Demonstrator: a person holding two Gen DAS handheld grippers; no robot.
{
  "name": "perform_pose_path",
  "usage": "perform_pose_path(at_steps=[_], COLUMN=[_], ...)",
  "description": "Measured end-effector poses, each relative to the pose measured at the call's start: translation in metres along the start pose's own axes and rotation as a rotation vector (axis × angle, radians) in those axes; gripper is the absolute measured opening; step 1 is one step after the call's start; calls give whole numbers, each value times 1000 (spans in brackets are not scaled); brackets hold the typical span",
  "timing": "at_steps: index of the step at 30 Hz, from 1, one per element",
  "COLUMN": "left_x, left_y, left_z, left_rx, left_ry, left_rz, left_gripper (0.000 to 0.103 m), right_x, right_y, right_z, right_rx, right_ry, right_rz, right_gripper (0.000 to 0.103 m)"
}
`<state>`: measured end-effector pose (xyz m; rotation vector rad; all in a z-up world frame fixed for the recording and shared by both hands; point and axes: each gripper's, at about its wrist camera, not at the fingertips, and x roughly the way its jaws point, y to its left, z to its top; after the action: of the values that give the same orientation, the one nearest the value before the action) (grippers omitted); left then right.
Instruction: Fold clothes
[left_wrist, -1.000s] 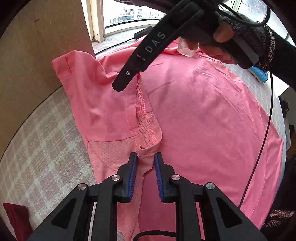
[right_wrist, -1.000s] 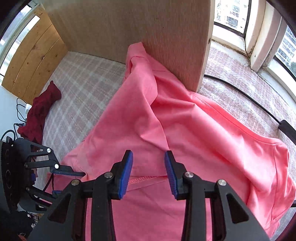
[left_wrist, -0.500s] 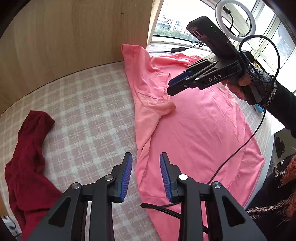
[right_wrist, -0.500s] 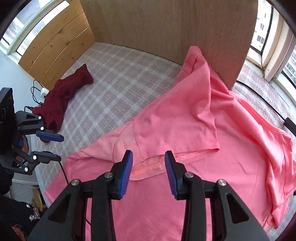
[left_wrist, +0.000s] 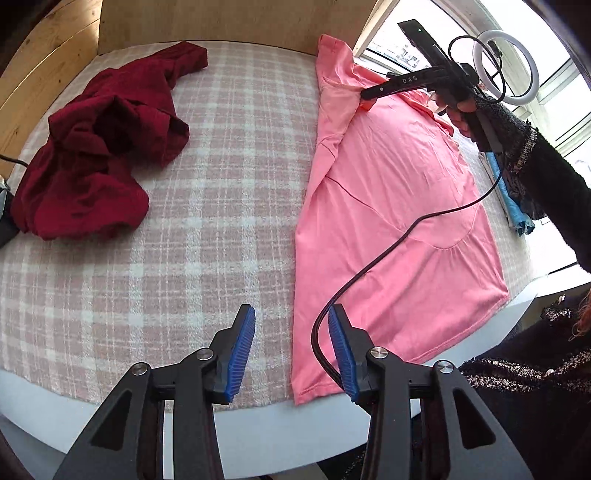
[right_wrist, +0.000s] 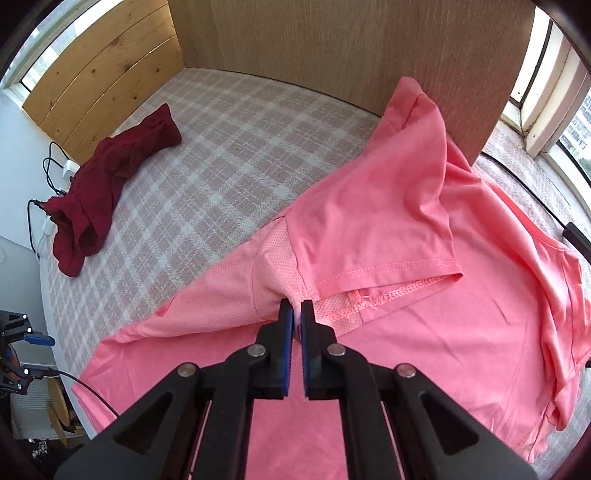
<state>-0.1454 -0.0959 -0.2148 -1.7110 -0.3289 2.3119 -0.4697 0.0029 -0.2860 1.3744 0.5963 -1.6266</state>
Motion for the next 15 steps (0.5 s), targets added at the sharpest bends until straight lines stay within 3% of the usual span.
perform_pose_path(at_steps=[1,2,5,8,11,15], left_x=[1,1,8,16,-6,-34], left_y=[-1,-3,-6,-6,-10,0], left_z=[-8,-15,-28,-34,-58,-97], left_rx=[-4,-7,-5,-25,-20,-124], left_ry=[-2,-3,-2,14,-15,-27], left_rz=[-4,-4,8,-10,7,56], left_gripper=[39,39,40,40,40,40], right_x=[2,4,14,22,7,-50], right_y=[1,2,6,-5,-12,-18], right_z=[0,-1,-5,-5,-6,-14], right_rx=[4,0,5,122,158,75], right_ry=[20,36,89,112,122,76], right_rz=[1,-5,-48,-3,-17,-123], right_gripper=[33,36,37,40,40,40])
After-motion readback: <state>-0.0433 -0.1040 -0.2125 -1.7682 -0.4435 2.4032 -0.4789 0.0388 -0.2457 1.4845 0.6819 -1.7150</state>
